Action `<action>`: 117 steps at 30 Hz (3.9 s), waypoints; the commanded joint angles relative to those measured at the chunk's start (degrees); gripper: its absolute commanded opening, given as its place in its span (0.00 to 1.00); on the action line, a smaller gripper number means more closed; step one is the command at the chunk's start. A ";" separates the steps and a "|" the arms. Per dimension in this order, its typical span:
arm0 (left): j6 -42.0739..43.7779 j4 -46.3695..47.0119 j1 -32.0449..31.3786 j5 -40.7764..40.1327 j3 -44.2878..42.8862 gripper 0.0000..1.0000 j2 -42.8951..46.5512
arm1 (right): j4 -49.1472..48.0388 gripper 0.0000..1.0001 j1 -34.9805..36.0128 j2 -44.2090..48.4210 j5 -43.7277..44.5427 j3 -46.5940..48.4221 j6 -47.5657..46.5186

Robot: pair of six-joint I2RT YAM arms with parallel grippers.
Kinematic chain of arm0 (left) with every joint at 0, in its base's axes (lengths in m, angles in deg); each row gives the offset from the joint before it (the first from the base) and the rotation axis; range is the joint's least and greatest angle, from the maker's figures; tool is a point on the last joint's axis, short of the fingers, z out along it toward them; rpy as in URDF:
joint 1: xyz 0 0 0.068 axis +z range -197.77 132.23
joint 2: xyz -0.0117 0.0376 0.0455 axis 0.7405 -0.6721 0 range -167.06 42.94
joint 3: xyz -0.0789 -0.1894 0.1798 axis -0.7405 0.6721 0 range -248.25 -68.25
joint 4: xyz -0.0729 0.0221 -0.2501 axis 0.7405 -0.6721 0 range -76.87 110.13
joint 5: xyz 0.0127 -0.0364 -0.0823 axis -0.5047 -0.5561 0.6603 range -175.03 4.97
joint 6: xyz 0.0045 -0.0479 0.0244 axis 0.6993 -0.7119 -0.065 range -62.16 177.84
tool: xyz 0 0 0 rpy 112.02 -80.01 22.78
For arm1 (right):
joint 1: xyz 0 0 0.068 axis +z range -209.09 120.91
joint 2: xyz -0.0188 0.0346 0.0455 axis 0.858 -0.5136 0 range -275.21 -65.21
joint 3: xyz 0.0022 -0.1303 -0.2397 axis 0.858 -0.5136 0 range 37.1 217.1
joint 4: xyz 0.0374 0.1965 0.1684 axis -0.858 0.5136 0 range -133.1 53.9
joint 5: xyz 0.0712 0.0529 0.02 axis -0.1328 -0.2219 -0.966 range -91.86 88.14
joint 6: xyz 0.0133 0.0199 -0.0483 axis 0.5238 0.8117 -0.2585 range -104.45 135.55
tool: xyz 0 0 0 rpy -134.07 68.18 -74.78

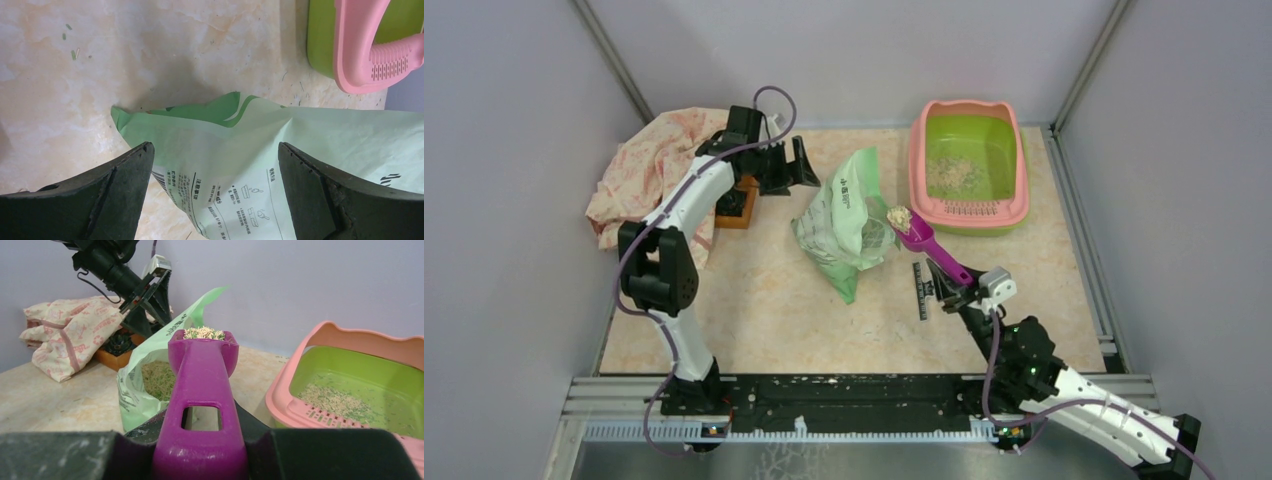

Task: Fill the litter box with clean litter
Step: Pour the cat litter into the litter box, then place the spatula at the center of the board.

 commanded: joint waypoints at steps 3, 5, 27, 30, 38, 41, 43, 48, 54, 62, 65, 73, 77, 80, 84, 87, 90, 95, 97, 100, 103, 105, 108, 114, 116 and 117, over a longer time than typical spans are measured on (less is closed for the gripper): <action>0.20 -0.47 -0.72 1.33 -3.93 0.99 -1.80 | -6.86 0.00 0.69 -2.39 5.07 4.01 -3.81; 0.62 -0.70 -0.72 1.53 -4.79 0.99 -2.44 | -8.15 0.00 0.70 -3.53 6.34 4.29 -4.41; 2.25 1.25 -0.72 6.74 -4.86 0.99 -3.81 | -15.44 0.00 -15.75 -26.62 12.22 13.01 -0.83; 2.36 1.57 -0.73 7.01 -4.56 0.99 -3.84 | -12.73 0.00 -21.67 -30.65 8.08 16.30 2.56; 2.22 1.68 -0.55 7.66 -5.44 0.99 -4.31 | -3.54 0.00 -39.62 -46.31 -8.52 28.35 13.59; 2.15 1.46 -0.55 7.79 -6.08 0.99 -4.49 | 2.62 0.00 -44.68 -53.59 -15.25 35.42 16.85; 2.27 1.17 -0.51 7.64 -6.30 0.99 -4.43 | 7.63 0.00 -46.67 -58.28 -17.20 40.43 18.14; 2.45 0.72 -0.37 7.38 -6.39 0.99 -4.06 | 22.54 0.00 -49.04 -69.21 -20.59 54.35 18.75; 2.53 -0.09 -0.29 7.17 -6.85 0.99 -3.67 | 38.09 0.00 -49.96 -80.03 -19.70 69.07 17.79; 2.39 -1.32 -0.22 6.59 -8.06 0.99 -3.11 | 39.21 0.00 -50.02 -79.15 -20.05 71.37 16.56; 2.35 -1.74 -0.20 6.32 -8.07 0.99 -2.59 | 40.17 0.00 -50.06 -78.86 -20.57 72.27 16.00; 2.90 -3.30 0.13 4.73 -8.00 0.99 -0.33 | 43.00 0.00 -49.95 -62.33 -23.24 62.14 15.75; 3.65 -3.81 1.63 4.62 -7.83 0.99 0.73 | 53.23 0.00 -49.95 -53.55 -21.87 58.78 14.84; 3.58 -3.32 4.52 6.54 -7.02 0.99 1.82 | 58.72 0.00 -49.98 -47.34 -20.55 58.12 14.31; 3.42 -2.17 7.12 9.16 -5.83 0.99 3.73 | 65.50 0.00 -49.95 -43.20 -21.62 58.34 15.23; 3.26 -1.19 7.53 10.76 -4.64 0.99 4.90 | 68.57 0.00 -49.91 -41.54 -23.29 56.02 16.72; 3.25 0.01 7.67 12.00 -2.58 0.99 6.13 | 69.65 0.00 -49.90 -40.09 -24.47 51.80 18.47; 1.75 3.27 8.33 15.11 1.26 0.99 7.97 | 69.18 0.00 -48.39 -41.29 -21.98 50.83 20.56; 2.13 3.02 8.48 15.56 1.24 0.99 7.91 | 69.04 0.00 -48.38 -42.97 -23.67 50.29 20.59; 2.27 3.38 8.99 16.30 2.07 0.99 8.35 | 68.96 0.00 -48.39 -45.36 -24.92 50.09 20.94; 1.99 4.39 9.37 16.81 3.09 0.99 8.60 | 67.90 0.00 -48.39 -47.48 -22.68 49.66 20.41; 1.85 4.80 9.38 17.09 3.46 0.99 8.45 | 66.52 0.00 -48.39 -48.51 -20.81 48.89 19.81; 1.67 5.21 9.38 17.19 3.79 0.99 8.19 | 61.73 0.00 -48.37 -46.67 -20.14 44.78 19.57; 1.20 5.49 9.38 16.95 3.70 0.99 7.42 | 57.62 0.19 -48.48 -42.66 -21.61 39.12 18.70; 0.93 5.77 9.30 16.99 3.94 0.99 7.29 | 58.44 0.27 -48.44 -43.41 -21.73 39.52 18.30; 0.80 5.87 9.29 16.96 4.14 0.99 7.41 | 58.79 0.30 -48.48 -43.61 -21.89 39.70 18.22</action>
